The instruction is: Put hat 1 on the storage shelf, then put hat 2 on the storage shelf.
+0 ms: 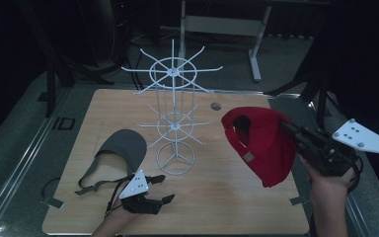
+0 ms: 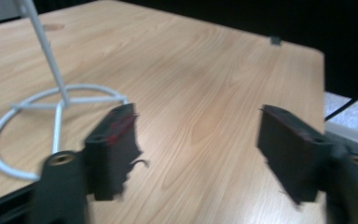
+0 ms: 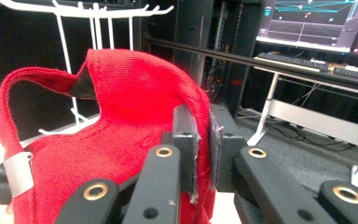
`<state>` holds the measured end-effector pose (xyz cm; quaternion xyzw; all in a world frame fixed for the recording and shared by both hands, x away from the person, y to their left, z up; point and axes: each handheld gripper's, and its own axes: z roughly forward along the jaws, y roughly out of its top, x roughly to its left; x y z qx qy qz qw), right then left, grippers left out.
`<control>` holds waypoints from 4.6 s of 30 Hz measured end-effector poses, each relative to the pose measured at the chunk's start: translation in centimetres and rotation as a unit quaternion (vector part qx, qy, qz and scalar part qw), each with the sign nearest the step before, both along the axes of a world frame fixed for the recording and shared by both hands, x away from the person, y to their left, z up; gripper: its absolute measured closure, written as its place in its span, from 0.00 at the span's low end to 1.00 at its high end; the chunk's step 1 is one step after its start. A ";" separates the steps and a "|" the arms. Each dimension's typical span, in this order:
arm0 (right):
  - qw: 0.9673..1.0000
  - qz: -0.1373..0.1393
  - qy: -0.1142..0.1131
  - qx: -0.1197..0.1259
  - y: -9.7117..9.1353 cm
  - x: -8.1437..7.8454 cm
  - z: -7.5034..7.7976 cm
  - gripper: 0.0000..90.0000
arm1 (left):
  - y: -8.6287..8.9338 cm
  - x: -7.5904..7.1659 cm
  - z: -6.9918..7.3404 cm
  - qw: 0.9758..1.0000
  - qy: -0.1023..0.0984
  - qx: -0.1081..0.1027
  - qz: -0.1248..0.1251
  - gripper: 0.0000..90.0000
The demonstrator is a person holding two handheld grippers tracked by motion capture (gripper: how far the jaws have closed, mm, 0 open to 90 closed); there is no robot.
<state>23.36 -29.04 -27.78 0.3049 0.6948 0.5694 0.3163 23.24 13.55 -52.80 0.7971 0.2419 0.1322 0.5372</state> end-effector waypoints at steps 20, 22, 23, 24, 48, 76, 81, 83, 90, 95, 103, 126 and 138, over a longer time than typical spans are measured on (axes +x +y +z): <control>0.999 -0.013 -0.029 0.023 2.4 3.5 5.7 0.92 | 1.3 -0.1 -3.0 0.998 0.023 0.007 0.056 0.03; 0.999 -0.012 -0.027 0.022 3.1 4.1 6.1 0.92 | 1.4 -0.1 -3.0 0.998 0.021 0.006 0.059 0.03; 0.999 -0.013 -0.026 0.020 3.5 4.3 6.2 0.92 | 1.4 -0.1 -3.0 0.998 0.020 0.006 0.059 0.03; 0.999 -0.012 -0.024 0.018 3.8 4.5 6.3 0.92 | 1.4 -0.1 -3.0 0.998 0.019 0.008 0.058 0.03; 0.999 0.016 0.016 -0.024 6.4 4.7 1.0 0.92 | 1.6 -0.3 -3.0 0.998 0.014 0.004 0.066 0.03; 0.997 0.053 0.047 -0.002 3.0 2.1 -4.0 0.55 | 1.7 -0.3 -3.2 0.997 0.015 -0.003 0.072 0.03; 0.998 0.047 0.048 0.005 1.8 1.6 -4.6 0.45 | 1.7 -0.2 -3.2 0.997 0.015 -0.004 0.072 0.03; 0.998 0.049 0.046 0.014 1.2 1.4 -5.0 0.43 | 1.7 -0.2 -3.2 0.997 0.015 -0.004 0.072 0.03; 0.998 0.046 0.048 0.016 -0.2 0.4 -6.0 0.34 | 1.7 -0.2 -3.2 0.997 0.016 -0.004 0.072 0.03; 0.997 0.036 0.063 0.018 -1.2 0.5 -7.3 0.28 | 1.7 -0.3 -3.2 0.997 0.014 -0.004 0.071 0.03; 0.995 0.002 0.094 0.023 -2.8 1.0 -10.0 0.28 | 1.7 -0.3 -3.2 0.997 0.012 -0.002 0.073 0.03; 0.985 -0.093 0.145 -0.005 -5.9 3.6 -20.9 0.17 | 1.8 -0.5 -3.2 0.997 0.005 -0.002 0.077 0.03; 0.978 -0.127 0.164 -0.030 -7.8 4.2 -24.8 0.16 | 1.6 -0.7 -3.1 0.996 -0.001 -0.015 0.093 0.03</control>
